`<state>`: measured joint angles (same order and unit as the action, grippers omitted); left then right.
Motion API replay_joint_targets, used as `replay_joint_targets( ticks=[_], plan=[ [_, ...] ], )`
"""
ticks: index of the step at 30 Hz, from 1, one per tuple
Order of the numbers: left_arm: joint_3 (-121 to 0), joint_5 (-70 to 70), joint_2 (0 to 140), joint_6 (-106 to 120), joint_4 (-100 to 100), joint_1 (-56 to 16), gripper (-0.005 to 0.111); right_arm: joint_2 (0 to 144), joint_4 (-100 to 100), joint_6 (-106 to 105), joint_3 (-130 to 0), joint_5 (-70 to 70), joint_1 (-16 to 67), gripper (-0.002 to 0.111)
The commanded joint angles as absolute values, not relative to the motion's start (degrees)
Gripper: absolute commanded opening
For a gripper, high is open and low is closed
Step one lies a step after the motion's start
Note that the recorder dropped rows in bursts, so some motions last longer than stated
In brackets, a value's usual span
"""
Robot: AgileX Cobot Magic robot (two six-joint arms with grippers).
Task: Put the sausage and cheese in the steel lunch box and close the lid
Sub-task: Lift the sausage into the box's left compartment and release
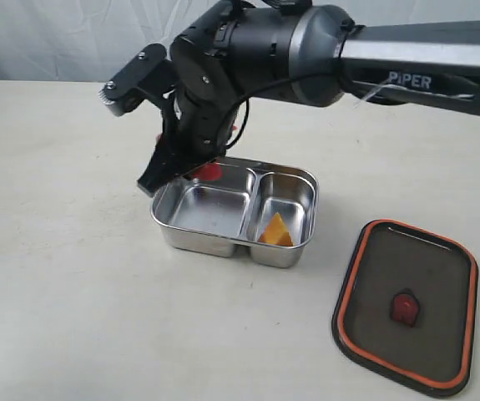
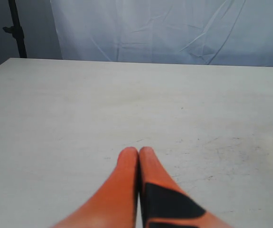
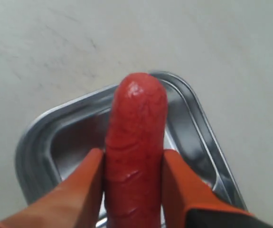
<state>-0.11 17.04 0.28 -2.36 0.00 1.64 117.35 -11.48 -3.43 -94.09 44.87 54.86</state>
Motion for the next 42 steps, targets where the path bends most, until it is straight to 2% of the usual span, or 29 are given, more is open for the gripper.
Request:
replay_joint_targets(
  ticks=[1, 7, 9, 12, 14, 15, 16, 18, 21, 23, 31, 37, 42],
  plan=[
    [0.0, 16.3, 0.0, -2.53, -0.34, 1.51, 0.0, 120.2, -9.78, -2.97, -94.03, 47.2, 52.68, 0.0],
    [0.0, 16.3, 0.0, -2.53, -0.34, 1.51, 0.0, 123.91, -6.57, -2.97, -94.03, 48.8, 52.68, 0.001],
    [0.0, 16.3, 0.0, -2.53, -0.34, 1.51, 0.0, 124.57, -5.73, -2.97, -94.03, 48.8, 52.68, 0.005],
    [0.0, 16.3, 0.0, -2.53, -0.34, 1.51, 0.0, 124.79, -4.97, -2.97, -94.03, 48.8, 52.68, 0.023],
    [0.0, 16.3, 0.0, -2.53, -0.34, 1.51, 0.0, 124.79, -4.36, -2.97, -94.03, 48.9, 52.68, 0.039],
    [0.0, 16.3, 0.0, -2.53, -0.34, 1.51, 0.0, 124.79, -3.33, -2.97, -94.03, 49.31, 52.68, 0.055],
    [0.0, 16.3, 0.0, -2.53, -0.34, 1.51, 0.0, 124.79, -2.82, -2.87, -94.03, 49.45, 52.68, 0.059],
    [0.0, 16.3, 0.0, -2.53, -0.34, 1.51, 0.0, 124.79, -0.66, -2.87, -94.03, 50.06, 52.68, 0.056],
    [0.0, 16.3, 0.0, -2.53, -0.34, 1.51, 0.0, 124.79, 1.96, -5.55, -94.03, 53.04, 52.78, 0.041],
    [0.0, 16.3, 0.0, -2.53, -0.34, 1.51, 0.0, 124.79, 5.71, -8.03, -94.03, 54.68, 52.79, 0.038],
    [0.0, 16.3, 0.0, -2.53, -0.34, 1.51, 0.0, 124.64, 10.23, -10.37, -94.03, 56.38, 52.79, 0.038],
    [0.0, 16.3, 0.0, -2.53, -0.34, 1.51, 0.0, 120.97, 3.52, -5.5, -94.03, 53.15, 52.79, 0.038],
    [0.0, 16.3, 0.0, -2.53, 0.0, 0.77, 0.0, 115.38, -4.8, -0.66, -94.03, 58.0, 52.66, 0.038]
  ],
)
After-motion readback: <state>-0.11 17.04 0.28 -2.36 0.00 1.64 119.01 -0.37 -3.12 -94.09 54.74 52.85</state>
